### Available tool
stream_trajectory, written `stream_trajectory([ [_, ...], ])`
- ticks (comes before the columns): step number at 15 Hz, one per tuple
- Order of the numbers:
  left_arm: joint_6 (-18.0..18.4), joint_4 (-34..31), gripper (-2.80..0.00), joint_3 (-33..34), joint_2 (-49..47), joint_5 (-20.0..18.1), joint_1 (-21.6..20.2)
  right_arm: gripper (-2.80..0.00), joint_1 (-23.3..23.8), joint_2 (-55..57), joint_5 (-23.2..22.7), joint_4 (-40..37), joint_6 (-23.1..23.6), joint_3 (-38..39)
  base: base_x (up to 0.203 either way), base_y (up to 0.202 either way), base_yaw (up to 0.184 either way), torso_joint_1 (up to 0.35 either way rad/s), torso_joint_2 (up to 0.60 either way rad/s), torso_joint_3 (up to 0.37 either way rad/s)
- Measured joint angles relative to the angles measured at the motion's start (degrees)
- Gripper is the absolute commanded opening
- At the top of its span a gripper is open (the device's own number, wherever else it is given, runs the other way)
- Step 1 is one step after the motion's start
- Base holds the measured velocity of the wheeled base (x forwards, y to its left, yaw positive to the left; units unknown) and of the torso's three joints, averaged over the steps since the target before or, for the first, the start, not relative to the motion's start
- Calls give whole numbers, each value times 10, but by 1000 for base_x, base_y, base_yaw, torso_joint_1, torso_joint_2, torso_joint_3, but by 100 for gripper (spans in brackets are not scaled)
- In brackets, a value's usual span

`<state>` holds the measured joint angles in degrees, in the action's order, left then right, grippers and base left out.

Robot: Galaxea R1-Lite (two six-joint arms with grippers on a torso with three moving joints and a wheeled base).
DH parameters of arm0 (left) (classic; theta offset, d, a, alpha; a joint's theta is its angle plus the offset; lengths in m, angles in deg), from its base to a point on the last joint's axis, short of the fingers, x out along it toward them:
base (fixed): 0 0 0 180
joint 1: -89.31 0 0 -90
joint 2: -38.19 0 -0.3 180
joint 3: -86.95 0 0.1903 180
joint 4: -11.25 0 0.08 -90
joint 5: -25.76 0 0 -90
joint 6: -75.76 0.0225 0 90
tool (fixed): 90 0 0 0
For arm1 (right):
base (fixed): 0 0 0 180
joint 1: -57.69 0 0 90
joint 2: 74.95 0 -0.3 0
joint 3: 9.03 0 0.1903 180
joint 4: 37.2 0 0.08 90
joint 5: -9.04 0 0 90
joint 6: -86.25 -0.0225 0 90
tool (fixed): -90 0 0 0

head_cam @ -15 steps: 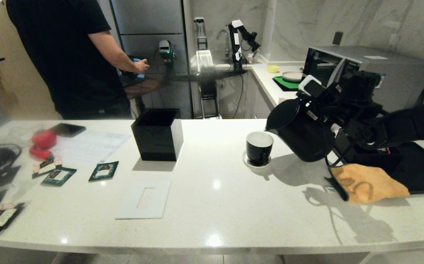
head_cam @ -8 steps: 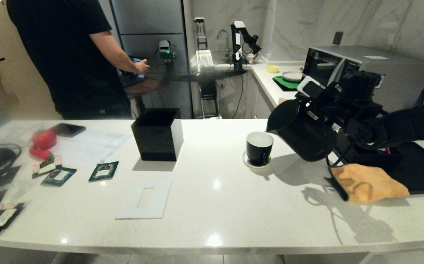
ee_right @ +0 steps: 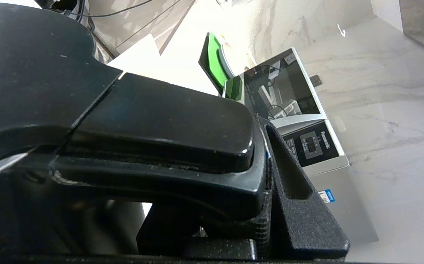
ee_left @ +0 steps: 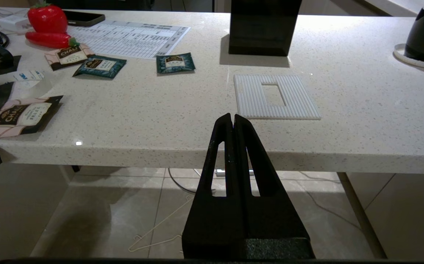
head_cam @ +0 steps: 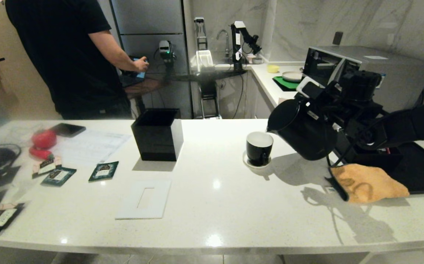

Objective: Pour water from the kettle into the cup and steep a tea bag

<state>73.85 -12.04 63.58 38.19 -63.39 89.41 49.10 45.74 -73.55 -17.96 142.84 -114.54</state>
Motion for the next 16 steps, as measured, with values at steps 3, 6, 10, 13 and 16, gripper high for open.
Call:
stream_trajectory([
  [3,0,0,-280,0,0,0,0,-280,-1,0,0,1,12,1,0,0,0,0,0,0],
  [6,0,0,-280,0,0,0,0,-280,-2,0,-1,1,15,2,0,0,0,0,0,0],
  [10,0,0,-280,0,0,0,0,-280,-7,-2,-1,1,22,4,0,0,0,0,0,0],
  [13,0,0,-280,0,0,0,0,-280,-10,-2,-2,2,34,4,0,0,0,0,0,0],
  [16,0,0,-280,0,0,0,0,-280,-11,-3,-3,7,36,4,0,0,0,0,0,0],
])
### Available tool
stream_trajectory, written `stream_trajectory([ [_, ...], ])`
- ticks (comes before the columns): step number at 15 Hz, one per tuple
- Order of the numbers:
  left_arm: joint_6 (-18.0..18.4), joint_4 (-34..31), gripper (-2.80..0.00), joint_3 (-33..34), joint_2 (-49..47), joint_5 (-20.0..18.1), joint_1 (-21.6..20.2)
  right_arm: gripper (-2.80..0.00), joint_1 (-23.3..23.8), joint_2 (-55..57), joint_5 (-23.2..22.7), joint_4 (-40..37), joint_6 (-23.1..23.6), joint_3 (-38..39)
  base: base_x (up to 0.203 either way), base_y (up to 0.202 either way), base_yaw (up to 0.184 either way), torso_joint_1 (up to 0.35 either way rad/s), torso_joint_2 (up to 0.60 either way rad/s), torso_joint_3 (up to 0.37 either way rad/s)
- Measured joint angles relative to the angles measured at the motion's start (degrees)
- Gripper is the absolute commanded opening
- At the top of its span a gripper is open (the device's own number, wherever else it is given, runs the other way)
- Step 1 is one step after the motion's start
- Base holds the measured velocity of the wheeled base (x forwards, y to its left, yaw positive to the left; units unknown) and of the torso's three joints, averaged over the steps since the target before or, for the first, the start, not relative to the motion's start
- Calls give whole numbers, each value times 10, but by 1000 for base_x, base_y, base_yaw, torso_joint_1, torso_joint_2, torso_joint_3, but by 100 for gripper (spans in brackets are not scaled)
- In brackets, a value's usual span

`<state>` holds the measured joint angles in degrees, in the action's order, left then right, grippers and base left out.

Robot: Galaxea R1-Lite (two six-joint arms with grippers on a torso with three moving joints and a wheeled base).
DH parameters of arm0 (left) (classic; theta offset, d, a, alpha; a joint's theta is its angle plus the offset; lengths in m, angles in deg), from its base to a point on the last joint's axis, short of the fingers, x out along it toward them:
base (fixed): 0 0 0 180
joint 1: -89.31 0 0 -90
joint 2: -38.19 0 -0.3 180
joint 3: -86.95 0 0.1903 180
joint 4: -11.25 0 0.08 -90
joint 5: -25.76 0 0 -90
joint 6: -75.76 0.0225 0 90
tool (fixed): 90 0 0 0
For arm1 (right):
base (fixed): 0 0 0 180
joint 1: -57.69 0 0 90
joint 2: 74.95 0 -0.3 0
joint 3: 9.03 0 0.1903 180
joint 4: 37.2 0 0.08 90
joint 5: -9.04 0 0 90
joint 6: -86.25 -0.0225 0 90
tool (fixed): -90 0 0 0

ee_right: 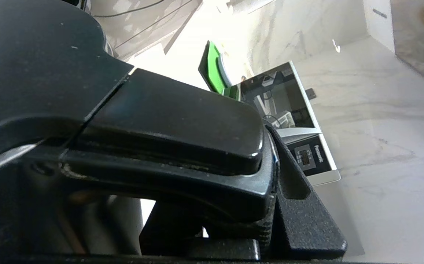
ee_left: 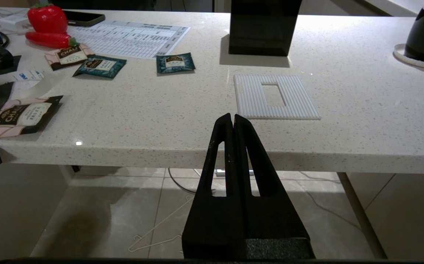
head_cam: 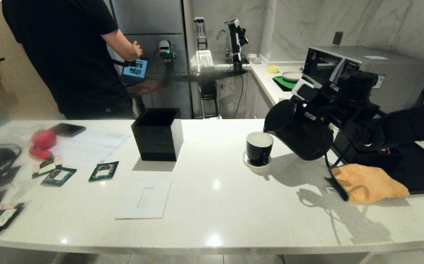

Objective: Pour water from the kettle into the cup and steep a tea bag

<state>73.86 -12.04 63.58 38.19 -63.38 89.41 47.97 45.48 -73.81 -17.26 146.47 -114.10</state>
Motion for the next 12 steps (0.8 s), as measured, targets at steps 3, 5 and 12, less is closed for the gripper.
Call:
stream_trajectory([
  [3,0,0,-280,0,0,0,0,-280,0,0,-1,3,6,2,0,0,0,0,0,0],
  [5,0,0,-280,0,0,0,0,-280,0,0,-1,3,9,2,0,0,0,0,0,0],
  [12,0,0,-280,0,0,0,0,-280,0,0,-2,3,31,2,0,0,0,0,0,0],
])
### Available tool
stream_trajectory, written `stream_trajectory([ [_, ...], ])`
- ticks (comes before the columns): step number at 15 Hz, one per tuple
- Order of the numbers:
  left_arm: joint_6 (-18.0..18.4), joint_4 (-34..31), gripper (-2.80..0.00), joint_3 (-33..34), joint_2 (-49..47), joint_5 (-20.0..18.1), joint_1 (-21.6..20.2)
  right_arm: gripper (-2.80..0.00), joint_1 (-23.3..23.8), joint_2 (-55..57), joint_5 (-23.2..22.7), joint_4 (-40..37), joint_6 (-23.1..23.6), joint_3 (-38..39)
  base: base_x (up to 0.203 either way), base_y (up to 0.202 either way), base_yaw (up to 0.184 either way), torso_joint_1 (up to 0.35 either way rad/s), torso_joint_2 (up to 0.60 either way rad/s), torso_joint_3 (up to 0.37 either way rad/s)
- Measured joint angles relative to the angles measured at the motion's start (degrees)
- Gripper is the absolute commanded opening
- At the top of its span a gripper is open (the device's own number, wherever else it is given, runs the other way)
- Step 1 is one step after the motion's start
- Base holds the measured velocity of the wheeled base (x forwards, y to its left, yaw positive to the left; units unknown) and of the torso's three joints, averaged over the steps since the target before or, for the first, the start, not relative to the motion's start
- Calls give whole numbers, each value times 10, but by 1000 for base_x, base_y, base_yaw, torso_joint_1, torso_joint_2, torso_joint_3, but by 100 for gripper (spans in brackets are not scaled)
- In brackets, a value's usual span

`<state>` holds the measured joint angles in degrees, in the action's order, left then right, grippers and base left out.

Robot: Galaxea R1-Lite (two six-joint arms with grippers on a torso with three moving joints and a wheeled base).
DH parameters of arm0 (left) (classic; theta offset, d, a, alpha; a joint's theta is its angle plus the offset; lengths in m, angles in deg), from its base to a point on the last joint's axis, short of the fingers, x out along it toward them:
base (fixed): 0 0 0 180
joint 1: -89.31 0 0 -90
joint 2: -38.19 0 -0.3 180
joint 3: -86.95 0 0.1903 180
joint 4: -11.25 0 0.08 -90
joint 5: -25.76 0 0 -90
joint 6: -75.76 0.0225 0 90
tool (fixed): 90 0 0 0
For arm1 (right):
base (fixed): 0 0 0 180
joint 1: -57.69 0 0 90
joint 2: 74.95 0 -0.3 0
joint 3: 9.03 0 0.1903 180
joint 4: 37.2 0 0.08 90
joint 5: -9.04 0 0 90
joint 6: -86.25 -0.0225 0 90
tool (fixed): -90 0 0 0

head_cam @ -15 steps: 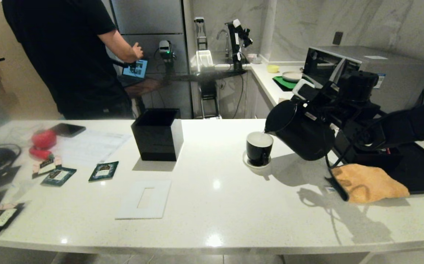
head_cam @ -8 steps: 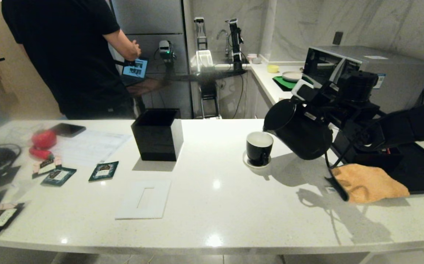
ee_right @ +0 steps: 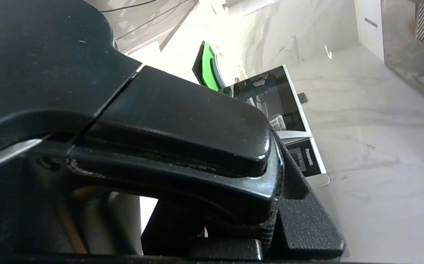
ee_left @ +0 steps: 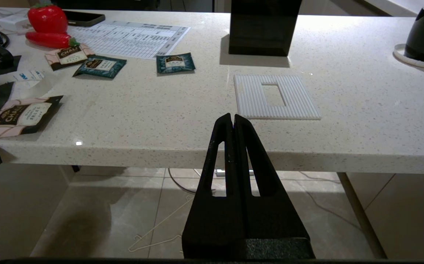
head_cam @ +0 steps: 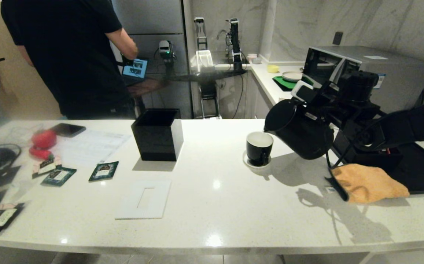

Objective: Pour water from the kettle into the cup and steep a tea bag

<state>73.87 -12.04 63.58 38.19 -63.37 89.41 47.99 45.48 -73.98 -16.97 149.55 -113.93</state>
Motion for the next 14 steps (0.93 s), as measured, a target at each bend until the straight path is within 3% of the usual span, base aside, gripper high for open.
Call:
stream_trajectory([
  [14,0,0,-280,0,0,0,0,-280,4,-2,-31,-5,37,0,0,0,0,0,0,0],
])
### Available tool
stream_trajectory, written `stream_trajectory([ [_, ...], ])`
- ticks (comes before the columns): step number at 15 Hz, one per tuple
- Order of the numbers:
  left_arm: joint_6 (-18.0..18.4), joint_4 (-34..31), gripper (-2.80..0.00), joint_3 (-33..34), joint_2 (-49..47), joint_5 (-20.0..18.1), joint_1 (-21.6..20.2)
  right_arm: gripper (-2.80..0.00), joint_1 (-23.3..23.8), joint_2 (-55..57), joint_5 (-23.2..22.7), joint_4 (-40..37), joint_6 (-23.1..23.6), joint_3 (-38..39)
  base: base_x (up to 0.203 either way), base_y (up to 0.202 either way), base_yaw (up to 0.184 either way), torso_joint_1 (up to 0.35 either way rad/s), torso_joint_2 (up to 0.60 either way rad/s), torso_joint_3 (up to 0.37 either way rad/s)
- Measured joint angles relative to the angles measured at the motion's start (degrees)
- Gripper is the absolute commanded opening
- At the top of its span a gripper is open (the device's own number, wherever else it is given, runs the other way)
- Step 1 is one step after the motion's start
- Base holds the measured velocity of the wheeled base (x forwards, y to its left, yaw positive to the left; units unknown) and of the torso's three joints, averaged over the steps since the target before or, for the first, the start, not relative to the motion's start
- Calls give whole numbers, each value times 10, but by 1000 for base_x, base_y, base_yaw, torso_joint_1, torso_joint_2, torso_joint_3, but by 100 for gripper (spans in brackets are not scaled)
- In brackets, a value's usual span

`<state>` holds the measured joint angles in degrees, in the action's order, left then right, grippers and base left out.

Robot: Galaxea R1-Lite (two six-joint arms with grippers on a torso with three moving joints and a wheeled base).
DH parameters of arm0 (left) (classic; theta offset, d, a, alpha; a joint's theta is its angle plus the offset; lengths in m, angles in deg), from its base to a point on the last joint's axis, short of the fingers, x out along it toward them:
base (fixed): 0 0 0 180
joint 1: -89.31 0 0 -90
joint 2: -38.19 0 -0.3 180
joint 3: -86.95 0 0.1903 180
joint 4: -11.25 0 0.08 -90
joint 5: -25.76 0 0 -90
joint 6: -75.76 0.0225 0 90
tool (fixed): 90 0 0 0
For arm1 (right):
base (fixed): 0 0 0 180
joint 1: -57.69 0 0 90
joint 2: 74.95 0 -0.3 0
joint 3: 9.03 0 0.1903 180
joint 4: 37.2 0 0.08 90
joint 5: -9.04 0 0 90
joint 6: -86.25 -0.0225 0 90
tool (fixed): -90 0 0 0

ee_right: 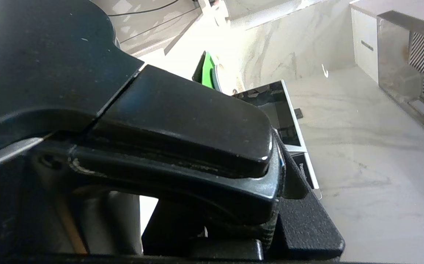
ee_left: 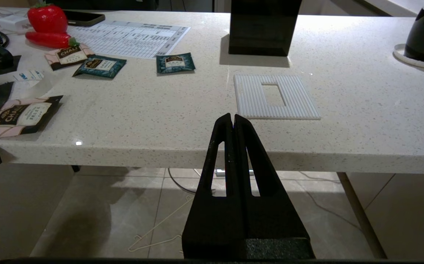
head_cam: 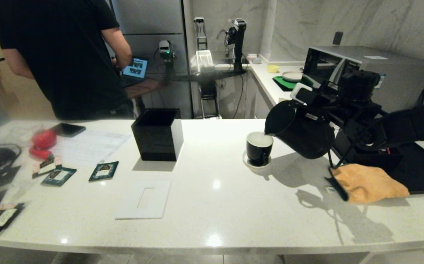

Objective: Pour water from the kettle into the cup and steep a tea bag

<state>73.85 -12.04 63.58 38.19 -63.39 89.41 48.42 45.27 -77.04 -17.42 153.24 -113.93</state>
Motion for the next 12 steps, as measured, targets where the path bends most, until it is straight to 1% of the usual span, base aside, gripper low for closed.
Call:
stream_trajectory([
  [12,0,0,-280,0,0,0,0,-280,1,-2,-1,2,11,0,0,0,0,0,0,0],
])
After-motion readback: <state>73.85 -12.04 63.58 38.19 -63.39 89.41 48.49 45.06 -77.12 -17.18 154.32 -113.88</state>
